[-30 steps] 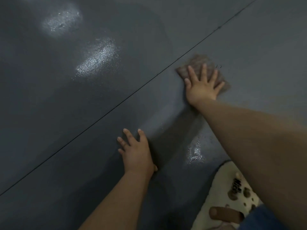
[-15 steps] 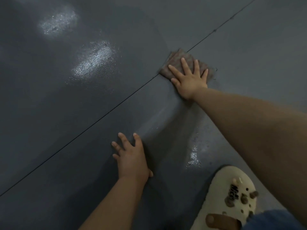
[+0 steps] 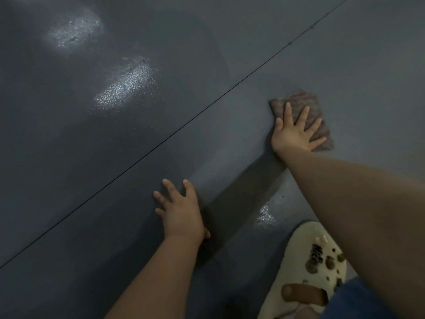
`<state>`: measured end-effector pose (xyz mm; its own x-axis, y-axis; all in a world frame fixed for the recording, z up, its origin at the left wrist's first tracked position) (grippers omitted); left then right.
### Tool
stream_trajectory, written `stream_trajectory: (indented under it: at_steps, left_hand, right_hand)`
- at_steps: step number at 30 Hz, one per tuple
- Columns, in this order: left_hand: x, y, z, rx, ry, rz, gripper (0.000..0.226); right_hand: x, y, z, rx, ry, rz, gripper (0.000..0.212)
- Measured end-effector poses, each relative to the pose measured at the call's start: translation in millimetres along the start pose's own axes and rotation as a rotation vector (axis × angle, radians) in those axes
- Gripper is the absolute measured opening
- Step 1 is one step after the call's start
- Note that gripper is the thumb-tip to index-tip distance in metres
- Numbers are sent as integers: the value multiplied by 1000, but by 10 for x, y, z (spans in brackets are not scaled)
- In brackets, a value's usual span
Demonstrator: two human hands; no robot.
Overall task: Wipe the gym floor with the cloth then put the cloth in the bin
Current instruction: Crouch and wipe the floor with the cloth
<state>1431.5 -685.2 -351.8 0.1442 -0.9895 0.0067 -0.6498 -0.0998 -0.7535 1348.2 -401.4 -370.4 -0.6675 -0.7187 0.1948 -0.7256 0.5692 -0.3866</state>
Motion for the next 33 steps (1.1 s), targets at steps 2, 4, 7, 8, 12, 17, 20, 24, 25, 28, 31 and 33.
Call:
stream_trajectory:
  at_steps: [2,4,7,8,12,17,20,24,25,28,31,33]
  left_hand:
    - [-5,3,3,2,-4,8,128]
    - [18,4,10,3,-12,20,128]
    - [60,14,24,-8,-29,50,127]
    - [75,14,31,-11,-42,61,126]
    - [164,-7,71,-42,-89,113,117]
    - [317,-161,119,-126,49,154,116]
    - [412,-326,212,-125,73,123,116]
    - [595,-545,391,-76,64,8,116]
    - [639,-590,429,-69,58,-25,115]
    - [685,-717,537,-71,47,-68,109]
    - [581,-831,646,-90,34,-59,106]
    - [481,-876,757,-62,4,-57,107]
  right_hand:
    - [79,-204,118,-17,25,37,50]
    - [292,-429,242,-17,23,-23,51]
    - [744,-884,510,78,-86,-339,51]
    - [873,-1095,627,129,-143,-478,51]
    - [1003,-1553,825,202,-301,-850,49]
    - [644,-980,541,141,-333,-704,49]
    - [244,-794,399,83,-202,-423,49]
    - [161,-1169,512,78,-105,-282,50]
    - [198,-1349,586,86,-109,-301,51]
    - [297,-1988,850,151,-185,-484,53]
    - [319,-2475,1080,247,-270,-718,56]
    - [290,-2479,1078,277,-326,-809,52]
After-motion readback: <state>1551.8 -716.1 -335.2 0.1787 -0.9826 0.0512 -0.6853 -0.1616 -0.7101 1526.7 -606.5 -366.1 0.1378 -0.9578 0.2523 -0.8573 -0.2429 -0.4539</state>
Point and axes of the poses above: each hand's wrist, its own y-axis towards the middle knuckle, its own z-axis out of the palm, x = y × z, the point moved 7 cm from there along y, towards the middle knuckle, and after that the axes turned 7 degrees about -z, right-handed, at the moved point
